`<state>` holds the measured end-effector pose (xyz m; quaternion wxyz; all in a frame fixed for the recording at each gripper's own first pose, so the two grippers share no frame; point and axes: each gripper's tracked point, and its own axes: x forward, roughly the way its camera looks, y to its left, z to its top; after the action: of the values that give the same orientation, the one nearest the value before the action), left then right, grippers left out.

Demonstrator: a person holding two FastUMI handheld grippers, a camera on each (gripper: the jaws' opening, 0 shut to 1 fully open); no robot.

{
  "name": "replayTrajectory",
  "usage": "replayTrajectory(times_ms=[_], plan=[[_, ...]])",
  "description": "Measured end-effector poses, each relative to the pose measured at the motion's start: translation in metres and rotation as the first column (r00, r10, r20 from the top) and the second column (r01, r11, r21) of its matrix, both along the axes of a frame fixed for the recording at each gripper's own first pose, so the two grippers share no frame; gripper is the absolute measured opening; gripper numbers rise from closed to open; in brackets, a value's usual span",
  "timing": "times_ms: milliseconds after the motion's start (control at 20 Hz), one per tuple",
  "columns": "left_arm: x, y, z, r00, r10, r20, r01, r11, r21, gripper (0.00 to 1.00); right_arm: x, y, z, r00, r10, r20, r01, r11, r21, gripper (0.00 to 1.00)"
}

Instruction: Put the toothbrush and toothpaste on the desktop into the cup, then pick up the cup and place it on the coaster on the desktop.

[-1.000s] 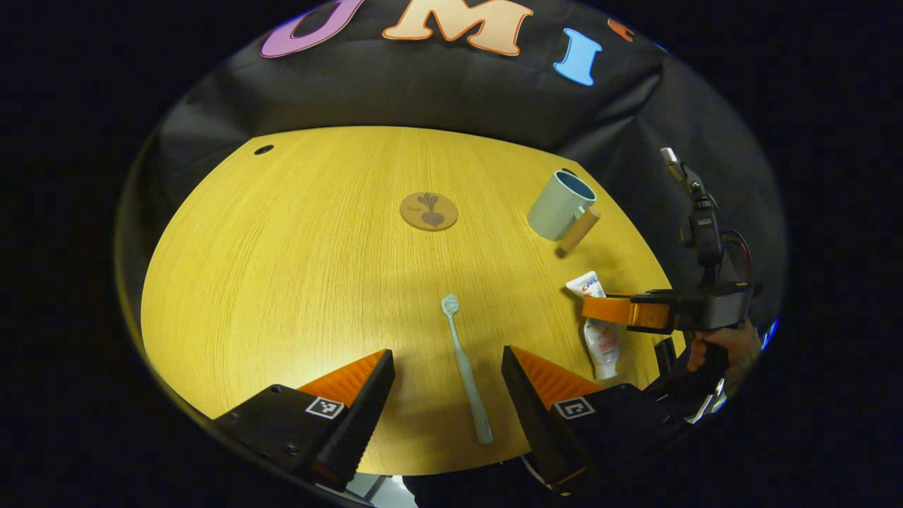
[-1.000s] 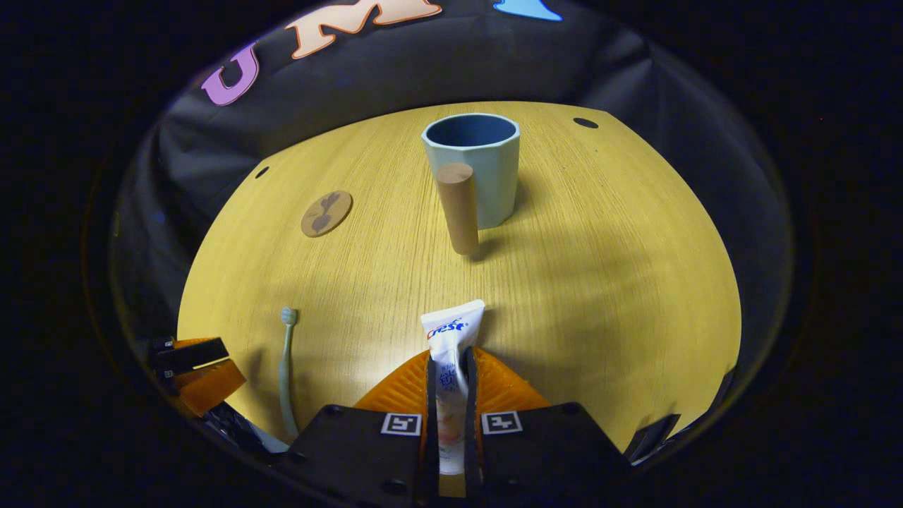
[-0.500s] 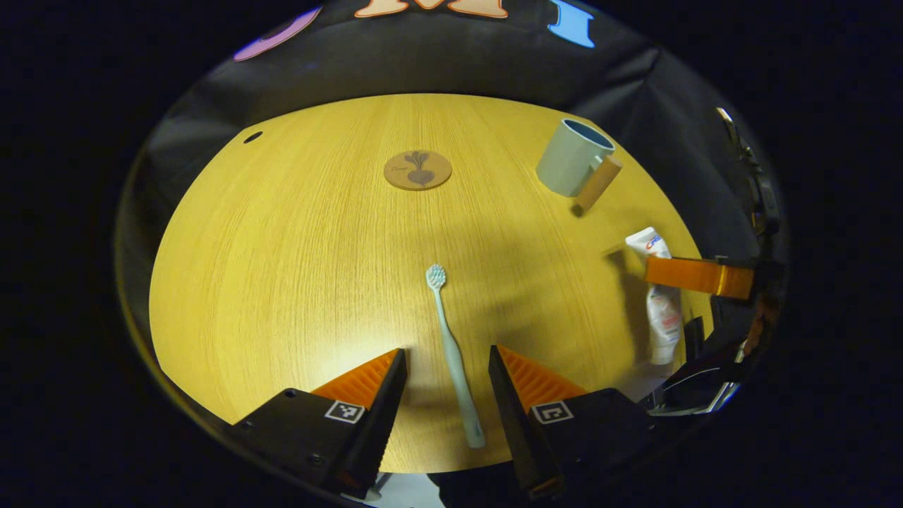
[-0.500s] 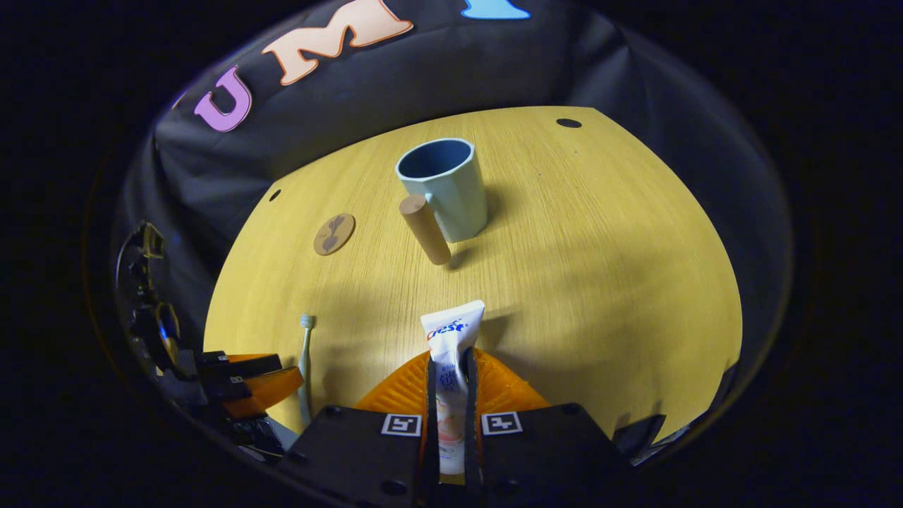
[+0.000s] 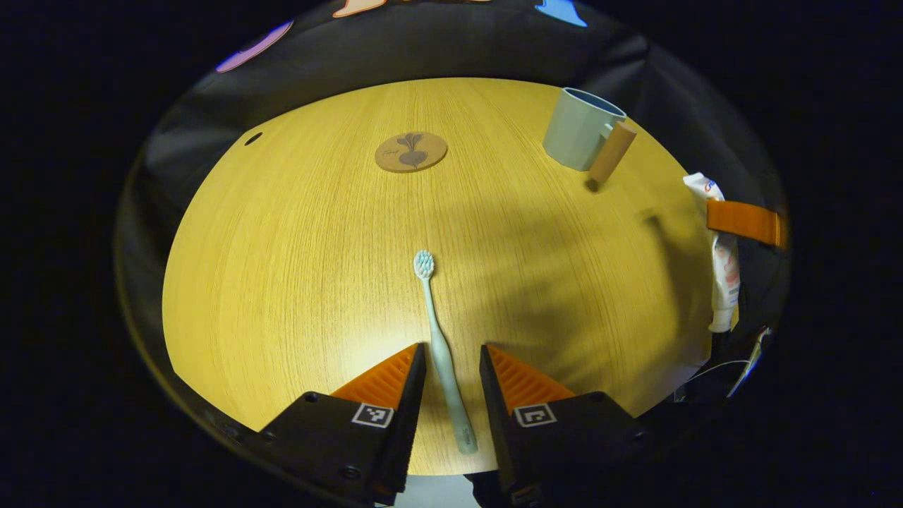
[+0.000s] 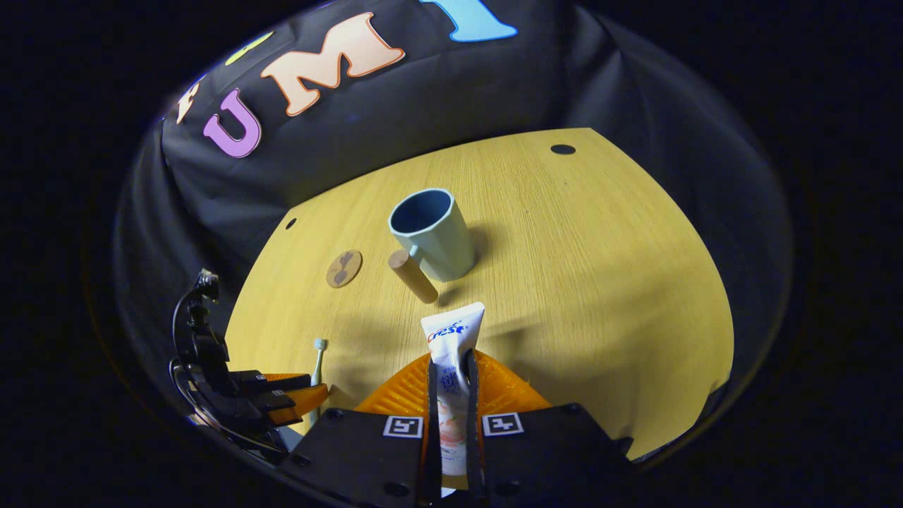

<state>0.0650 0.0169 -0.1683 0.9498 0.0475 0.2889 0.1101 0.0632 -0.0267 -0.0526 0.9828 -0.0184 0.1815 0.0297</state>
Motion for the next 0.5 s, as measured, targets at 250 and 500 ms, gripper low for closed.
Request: replayTrajectory(times_ms=[250, 500], plan=[[0.002, -0.007, -0.001, 1.000, 0.024, 0.010, -0.023, 0.999, -0.029, 0.16, 0.013, 0.012, 0.038, 0.990, 0.078, 0.114, -0.074, 0.996, -0.042, 0.16], [0.003, -0.007, 0.001, 0.998, 0.050, 0.046, -0.047, 0.997, -0.057, 0.00, 0.029, 0.017, 0.070, 0.975, 0.117, 0.189, -0.103, 0.991, -0.080, 0.16]])
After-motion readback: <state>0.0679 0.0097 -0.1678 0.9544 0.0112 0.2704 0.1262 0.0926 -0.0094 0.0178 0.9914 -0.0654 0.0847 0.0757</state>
